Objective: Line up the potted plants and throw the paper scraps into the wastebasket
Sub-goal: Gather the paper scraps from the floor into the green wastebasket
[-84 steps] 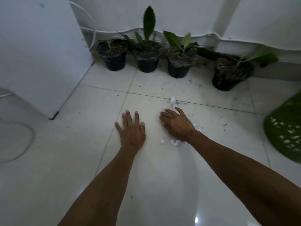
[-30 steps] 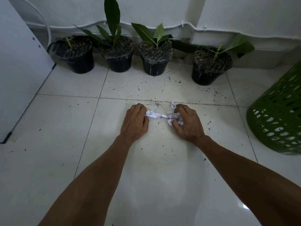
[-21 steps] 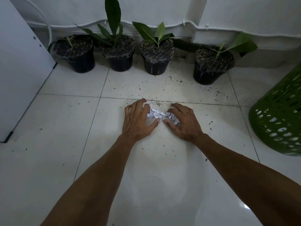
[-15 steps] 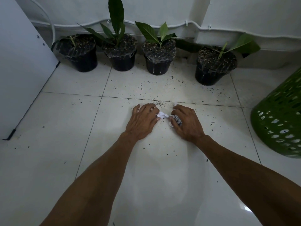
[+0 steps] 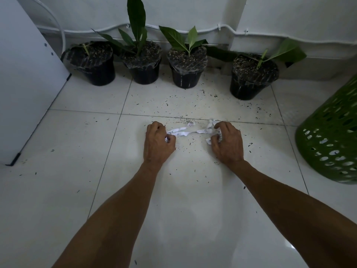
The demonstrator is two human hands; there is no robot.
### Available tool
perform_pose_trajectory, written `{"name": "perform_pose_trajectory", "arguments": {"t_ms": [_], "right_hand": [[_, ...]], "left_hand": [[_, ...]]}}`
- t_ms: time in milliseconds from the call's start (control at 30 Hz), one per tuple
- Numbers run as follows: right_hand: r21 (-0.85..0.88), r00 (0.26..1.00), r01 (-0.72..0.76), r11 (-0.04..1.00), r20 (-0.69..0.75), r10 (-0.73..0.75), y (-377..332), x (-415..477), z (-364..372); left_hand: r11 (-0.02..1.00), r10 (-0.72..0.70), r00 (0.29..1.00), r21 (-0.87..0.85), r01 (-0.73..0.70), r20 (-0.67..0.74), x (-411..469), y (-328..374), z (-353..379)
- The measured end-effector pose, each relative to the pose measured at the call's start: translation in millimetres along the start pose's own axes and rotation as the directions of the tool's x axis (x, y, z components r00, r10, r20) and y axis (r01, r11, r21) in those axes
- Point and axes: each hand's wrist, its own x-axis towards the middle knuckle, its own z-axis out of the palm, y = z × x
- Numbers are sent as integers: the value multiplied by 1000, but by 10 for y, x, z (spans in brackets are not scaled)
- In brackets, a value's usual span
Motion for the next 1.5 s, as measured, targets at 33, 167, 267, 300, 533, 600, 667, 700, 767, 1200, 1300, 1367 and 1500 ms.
{"name": "perform_pose_trajectory", "arguments": {"t_ms": [33,167,267,300,533,600,667,700,767,1200,1300,1367,1500], "right_hand": [[11,1000,-3,1000,-7,3,-15,4,-15],[-18,980,139,990,143,-135,-18,7,-9],[-73,939,271,960,240,-247,-8,11,56],[-79,940,282,956,224,-258,0,13,71],[-13,995,82,997,52,-81,-12,5,23],[-69,992,44,997,119,-36,-7,19,34],[-104,981,54,993,189,-33,13,27,68],[-94,981,73,993,187,-54,19,31,79],[-65,991,89,994,105,-82,15,35,80],[-392,986,-87,916,100,137,-51,3,57],[-400,951,-102,911,229,208,-36,28,57],[-392,942,-67,917,277,187,-17,23,63],[-470,956,-139,871,165,242,-82,-13,50]], "left_hand": [[1000,-6,1000,-5,6,-7,1,0,-11],[997,11,1000,80,-11,-6,-18,40,-64],[980,108,991,160,-119,76,-14,80,-91],[966,159,976,182,-185,147,-12,78,-79],[976,180,975,98,-194,131,-15,-21,57],[986,142,985,78,-149,94,-10,-30,38],[988,139,987,64,-144,75,-13,-1,-3],[986,147,987,66,-151,67,-16,24,-27],[984,147,988,97,-151,54,-17,77,-82],[946,215,972,228,-231,92,-18,-25,41],[896,179,983,407,-178,36,-54,56,-8],[883,59,998,465,-64,25,-87,91,-54],[829,-131,989,555,71,70,-132,86,-115]]}}
